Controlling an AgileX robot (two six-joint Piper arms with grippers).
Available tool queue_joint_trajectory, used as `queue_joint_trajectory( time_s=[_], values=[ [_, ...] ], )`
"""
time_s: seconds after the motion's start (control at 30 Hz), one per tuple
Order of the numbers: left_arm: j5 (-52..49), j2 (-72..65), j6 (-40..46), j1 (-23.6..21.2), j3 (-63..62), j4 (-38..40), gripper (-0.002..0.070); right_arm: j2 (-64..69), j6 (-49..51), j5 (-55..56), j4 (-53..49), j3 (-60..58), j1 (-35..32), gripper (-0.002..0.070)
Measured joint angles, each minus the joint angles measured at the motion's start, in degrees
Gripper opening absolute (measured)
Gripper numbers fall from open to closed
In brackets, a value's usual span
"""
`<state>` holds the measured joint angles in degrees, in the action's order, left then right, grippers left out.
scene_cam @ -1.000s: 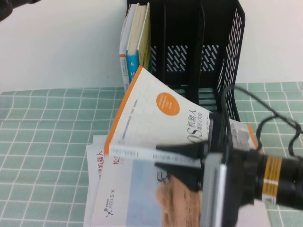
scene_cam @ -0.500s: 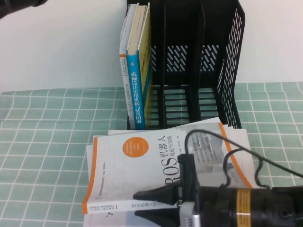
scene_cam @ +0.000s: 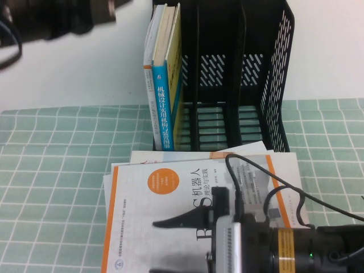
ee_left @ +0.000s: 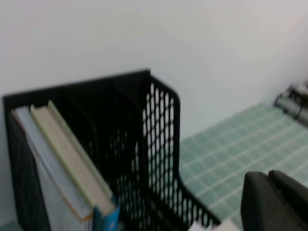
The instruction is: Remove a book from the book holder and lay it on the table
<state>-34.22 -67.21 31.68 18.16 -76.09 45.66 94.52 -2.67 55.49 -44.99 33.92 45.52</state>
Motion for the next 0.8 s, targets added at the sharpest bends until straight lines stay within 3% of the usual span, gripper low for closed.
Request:
queue_joint_trajectory(
  time_s=[0.2,0.33,0.43,0.53,0.63,0.8],
  values=[
    [-5.6,0.2,-8.2,0.0,0.0,-15.1,-0.0002,-4.7,3.4,4.7,-7.2,0.1,0.0,0.0480],
    [-7.7,1.1,-17.0,0.0,0.0,-27.4,-0.0002,-13.4,-4.2,-1.6,0.7,0.2,0.0,0.0396],
    [-9.5,2.0,-23.4,0.0,0.0,-34.8,-0.0002,-21.1,-14.6,-15.9,15.6,2.2,0.0,0.0241],
    [-11.8,2.9,-27.0,0.0,0.0,-39.1,-0.0002,-27.6,-33.5,-34.8,38.8,7.2,-0.4,0.0078],
    [-14.8,3.3,-28.0,0.0,0.0,-40.4,-0.0002,-33.3,-60.0,-42.3,64.3,11.5,-1.1,0.0023],
    [-15.4,5.7,-28.4,0.0,1.6,-41.2,-0.0002,-40.8,-94.2,-39.3,100.6,14.1,-1.1,0.0006]
  ],
)
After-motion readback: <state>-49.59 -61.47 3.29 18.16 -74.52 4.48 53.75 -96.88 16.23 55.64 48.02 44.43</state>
